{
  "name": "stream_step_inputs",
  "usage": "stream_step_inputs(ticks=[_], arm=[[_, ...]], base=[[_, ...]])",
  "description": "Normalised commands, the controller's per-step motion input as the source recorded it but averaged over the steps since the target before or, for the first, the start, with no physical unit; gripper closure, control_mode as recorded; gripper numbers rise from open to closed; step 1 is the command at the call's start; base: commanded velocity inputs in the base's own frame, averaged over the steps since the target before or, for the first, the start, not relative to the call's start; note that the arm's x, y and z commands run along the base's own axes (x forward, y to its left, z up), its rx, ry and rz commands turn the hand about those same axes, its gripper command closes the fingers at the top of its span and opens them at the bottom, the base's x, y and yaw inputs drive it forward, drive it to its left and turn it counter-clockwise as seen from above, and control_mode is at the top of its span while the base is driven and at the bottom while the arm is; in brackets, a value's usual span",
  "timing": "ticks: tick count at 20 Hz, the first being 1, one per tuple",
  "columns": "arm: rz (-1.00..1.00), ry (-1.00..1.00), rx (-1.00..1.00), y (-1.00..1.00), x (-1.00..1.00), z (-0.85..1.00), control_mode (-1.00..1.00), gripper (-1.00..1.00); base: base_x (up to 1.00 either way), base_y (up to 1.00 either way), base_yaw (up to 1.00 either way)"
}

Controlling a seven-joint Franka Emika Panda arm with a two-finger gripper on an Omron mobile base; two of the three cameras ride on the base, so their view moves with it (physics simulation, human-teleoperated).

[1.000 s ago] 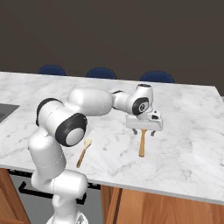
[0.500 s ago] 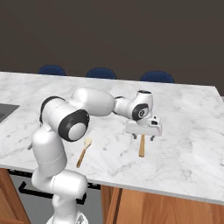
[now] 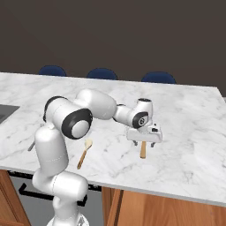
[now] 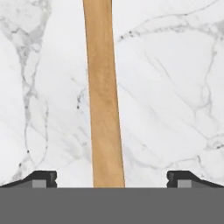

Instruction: Organize the utensils by type. Pick up the wooden spoons from the counter and place them in the open cabinet. Then pick up the metallic utensils from the counter and place them in the open drawer.

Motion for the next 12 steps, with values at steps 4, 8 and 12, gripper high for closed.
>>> stream_step_inputs(ticks=[4, 8, 12], arm=[[0.0, 0.0, 0.0, 0.0, 0.1, -0.34, -1.0, -1.0], [0.0, 0.0, 0.0, 0.0, 0.04, -0.26, -1.0, -1.0], [0.0, 0.0, 0.0, 0.0, 0.0, -0.17, -1.0, -1.0]], base=[[0.0, 0.0, 0.0], [0.0, 0.0, 0.0], [0.0, 0.0, 0.0]])
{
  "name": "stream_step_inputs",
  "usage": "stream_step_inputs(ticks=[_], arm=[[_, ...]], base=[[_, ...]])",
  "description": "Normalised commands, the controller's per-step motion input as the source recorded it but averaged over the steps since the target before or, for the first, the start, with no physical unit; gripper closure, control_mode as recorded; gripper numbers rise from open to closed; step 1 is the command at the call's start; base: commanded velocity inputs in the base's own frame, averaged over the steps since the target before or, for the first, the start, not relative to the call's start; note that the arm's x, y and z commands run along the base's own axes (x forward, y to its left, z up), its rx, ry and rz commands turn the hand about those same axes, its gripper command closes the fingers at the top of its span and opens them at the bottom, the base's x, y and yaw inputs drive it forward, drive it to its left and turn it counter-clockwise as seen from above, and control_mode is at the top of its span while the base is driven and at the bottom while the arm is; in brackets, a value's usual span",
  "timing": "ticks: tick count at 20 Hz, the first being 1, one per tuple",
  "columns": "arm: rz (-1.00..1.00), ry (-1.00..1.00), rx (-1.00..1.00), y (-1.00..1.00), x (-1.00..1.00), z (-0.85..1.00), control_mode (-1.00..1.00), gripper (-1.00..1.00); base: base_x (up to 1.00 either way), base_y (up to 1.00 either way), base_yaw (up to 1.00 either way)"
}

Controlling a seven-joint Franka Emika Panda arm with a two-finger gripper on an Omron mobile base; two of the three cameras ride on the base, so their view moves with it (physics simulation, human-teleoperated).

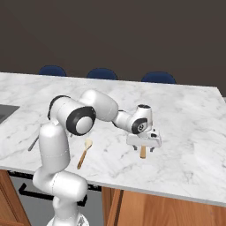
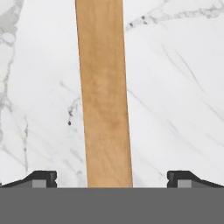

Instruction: Organize the utensils by type. Pick up the wooden spoons from the counter and place them in the open cabinet. Then pick up the metallic utensils from the counter and place them in the open drawer.

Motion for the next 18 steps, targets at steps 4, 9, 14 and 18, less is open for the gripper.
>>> stream_step_inputs(ticks=[4, 9, 14, 18], arm=[[0.0, 0.0, 0.0, -0.01, 0.0, -0.02, -1.0, 1.0], [0.0, 0.0, 0.0, 0.0, 0.0, 0.0, -1.0, 1.0], [0.0, 0.01, 0.0, 0.0, 0.06, 0.0, -1.0, 1.0], [0.0, 0.01, 0.0, 0.0, 0.0, 0.0, -1.0, 1.0]], base=[[0.0, 0.0, 0.0], [0.0, 0.0, 0.0], [0.0, 0.0, 0.0], [0.0, 0.0, 0.0]])
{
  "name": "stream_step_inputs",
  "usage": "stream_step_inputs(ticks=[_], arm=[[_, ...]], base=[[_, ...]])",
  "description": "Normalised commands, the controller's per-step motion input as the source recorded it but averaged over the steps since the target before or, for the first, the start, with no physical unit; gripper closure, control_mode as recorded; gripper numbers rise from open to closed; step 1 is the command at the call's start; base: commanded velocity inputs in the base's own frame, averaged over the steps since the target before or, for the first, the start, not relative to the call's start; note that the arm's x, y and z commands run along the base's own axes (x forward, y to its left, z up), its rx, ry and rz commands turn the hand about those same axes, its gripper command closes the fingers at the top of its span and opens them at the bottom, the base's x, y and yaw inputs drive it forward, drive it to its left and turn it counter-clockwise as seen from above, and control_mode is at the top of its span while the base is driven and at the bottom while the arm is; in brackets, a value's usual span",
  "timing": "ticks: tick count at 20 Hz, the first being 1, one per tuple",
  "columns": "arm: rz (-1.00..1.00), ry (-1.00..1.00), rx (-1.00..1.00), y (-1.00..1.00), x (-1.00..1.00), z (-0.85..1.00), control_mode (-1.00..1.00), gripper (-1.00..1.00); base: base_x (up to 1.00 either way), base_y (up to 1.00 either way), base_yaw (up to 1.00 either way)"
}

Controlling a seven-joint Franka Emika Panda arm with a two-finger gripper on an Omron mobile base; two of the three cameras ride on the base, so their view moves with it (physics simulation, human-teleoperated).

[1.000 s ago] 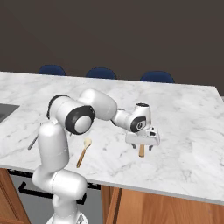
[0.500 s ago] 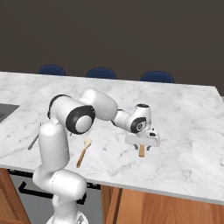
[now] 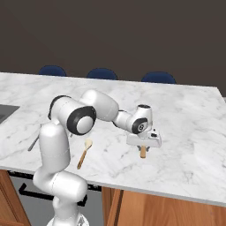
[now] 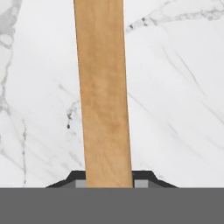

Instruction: Organize the utensils by type. Pick up the wooden spoons from the counter and place them in the open cabinet. Then pick up the metallic utensils from the counter and place them in the open drawer.

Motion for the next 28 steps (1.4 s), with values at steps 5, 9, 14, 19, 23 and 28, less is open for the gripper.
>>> stream_step_inputs(ticks=[5, 9, 14, 19, 23, 28], arm=[[0.0, 0.0, 0.0, 0.0, 0.0, 0.0, -1.0, 1.0], [0.0, -0.01, 0.0, 0.0, 0.0, 0.06, -1.0, 1.0], [0.0, 0.0, 0.0, 0.07, 0.0, 0.58, -1.0, 1.0], [0.0, 0.0, 0.0, 0.36, 0.0, 0.98, -1.0, 1.0], [0.02, 0.0, 0.0, 0.7, 0.0, 0.9, -1.0, 1.0], [0.0, 0.0, 0.01, 0.88, -0.01, 0.93, -1.0, 1.0]], base=[[0.0, 0.0, 0.0], [0.0, 0.0, 0.0], [0.0, 0.0, 0.0], [0.0, 0.0, 0.0], [0.0, 0.0, 0.0], [0.0, 0.0, 0.0]])
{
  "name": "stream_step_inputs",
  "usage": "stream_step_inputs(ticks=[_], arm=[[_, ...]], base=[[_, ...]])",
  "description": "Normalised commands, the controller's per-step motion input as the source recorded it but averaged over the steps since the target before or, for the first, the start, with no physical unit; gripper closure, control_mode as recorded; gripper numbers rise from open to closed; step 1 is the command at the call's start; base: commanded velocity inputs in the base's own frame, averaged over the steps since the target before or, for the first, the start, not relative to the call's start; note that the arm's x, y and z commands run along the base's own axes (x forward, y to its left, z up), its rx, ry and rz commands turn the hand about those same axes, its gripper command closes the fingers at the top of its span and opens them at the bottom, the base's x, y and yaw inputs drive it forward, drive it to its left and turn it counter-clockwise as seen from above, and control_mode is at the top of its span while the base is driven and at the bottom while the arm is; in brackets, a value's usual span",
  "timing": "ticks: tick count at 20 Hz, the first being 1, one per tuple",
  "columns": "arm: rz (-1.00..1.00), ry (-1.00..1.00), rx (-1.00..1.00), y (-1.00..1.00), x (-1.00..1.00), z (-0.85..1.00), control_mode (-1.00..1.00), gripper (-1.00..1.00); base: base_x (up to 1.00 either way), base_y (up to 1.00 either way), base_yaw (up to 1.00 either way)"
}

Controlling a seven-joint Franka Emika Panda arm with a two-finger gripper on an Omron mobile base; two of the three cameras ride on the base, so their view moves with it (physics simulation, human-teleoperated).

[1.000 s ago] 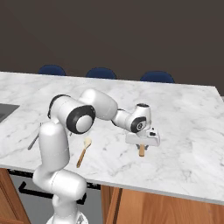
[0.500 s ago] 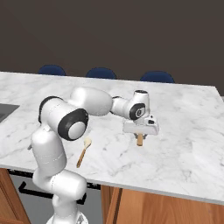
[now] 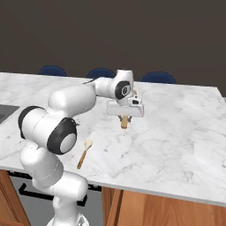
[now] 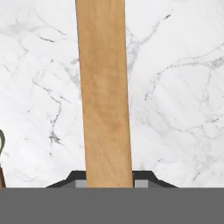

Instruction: Organize the utensils by type. Pick up the wooden spoons from the counter and place them in the open cabinet. Then pick up the metallic utensils from the counter and place them in the open drawer.

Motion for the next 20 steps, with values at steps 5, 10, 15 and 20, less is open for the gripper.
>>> stream_step_inputs(ticks=[5, 10, 15, 20], arm=[[0.0, 0.09, 0.04, 0.86, -0.14, 0.97, -1.0, 1.0], [0.01, 0.01, 0.09, 0.69, -0.18, 0.72, -1.0, 1.0], [0.0, 0.0, 0.03, 0.54, -0.56, 0.39, -1.0, 1.0], [0.03, -0.06, -0.01, 0.46, -0.77, 0.01, -1.0, 1.0]], base=[[0.0, 0.0, 0.0], [0.0, 0.0, 0.0], [0.0, 0.0, 0.0], [0.0, 0.0, 0.0]])
